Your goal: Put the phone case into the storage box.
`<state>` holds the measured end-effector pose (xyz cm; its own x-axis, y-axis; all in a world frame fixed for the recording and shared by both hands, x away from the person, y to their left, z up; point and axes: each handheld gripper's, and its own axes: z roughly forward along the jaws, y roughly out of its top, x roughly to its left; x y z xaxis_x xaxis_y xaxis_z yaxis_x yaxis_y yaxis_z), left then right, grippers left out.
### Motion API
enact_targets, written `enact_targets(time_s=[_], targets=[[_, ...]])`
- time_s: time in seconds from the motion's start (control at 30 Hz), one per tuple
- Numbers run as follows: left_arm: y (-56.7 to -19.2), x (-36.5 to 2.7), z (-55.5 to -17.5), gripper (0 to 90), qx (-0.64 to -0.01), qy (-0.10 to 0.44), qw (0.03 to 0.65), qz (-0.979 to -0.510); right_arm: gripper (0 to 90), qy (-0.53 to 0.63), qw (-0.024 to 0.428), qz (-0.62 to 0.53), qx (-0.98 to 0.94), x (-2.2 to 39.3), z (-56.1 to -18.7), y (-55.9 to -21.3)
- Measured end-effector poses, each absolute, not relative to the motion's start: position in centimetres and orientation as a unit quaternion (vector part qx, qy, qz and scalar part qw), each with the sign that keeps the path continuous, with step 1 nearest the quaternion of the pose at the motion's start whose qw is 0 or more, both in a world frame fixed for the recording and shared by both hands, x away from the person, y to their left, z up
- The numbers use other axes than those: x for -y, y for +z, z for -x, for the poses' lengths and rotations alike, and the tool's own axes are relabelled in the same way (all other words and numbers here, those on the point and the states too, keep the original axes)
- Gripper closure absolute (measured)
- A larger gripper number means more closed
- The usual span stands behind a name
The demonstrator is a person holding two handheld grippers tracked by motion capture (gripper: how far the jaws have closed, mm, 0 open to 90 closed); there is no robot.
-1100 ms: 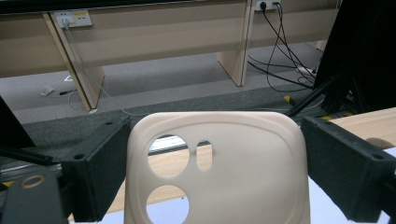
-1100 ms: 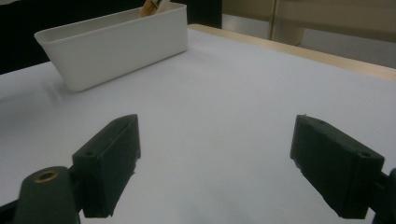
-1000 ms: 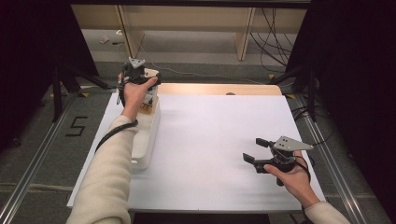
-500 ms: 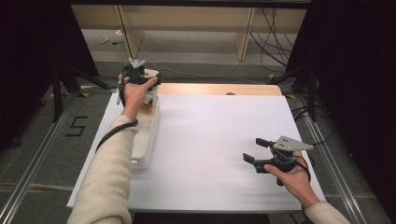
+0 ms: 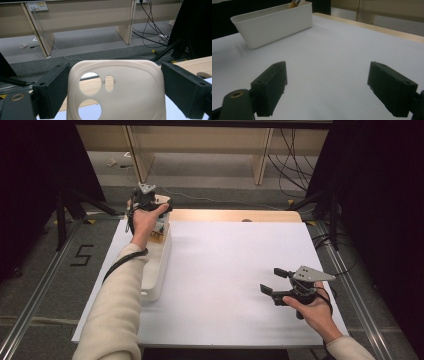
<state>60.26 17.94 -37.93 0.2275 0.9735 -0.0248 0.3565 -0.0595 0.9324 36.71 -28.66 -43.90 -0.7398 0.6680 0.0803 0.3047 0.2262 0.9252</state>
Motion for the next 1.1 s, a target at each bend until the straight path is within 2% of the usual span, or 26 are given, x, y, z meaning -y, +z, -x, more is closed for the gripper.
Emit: enact_targets(time_s=[1.1], targets=[[-39.1,-18.0,-60.5,10.9,-0.525,0.332,0.442,-0.647,16.8,0.535,0.170,-0.318,-0.764,28.7,-36.7,-43.9]])
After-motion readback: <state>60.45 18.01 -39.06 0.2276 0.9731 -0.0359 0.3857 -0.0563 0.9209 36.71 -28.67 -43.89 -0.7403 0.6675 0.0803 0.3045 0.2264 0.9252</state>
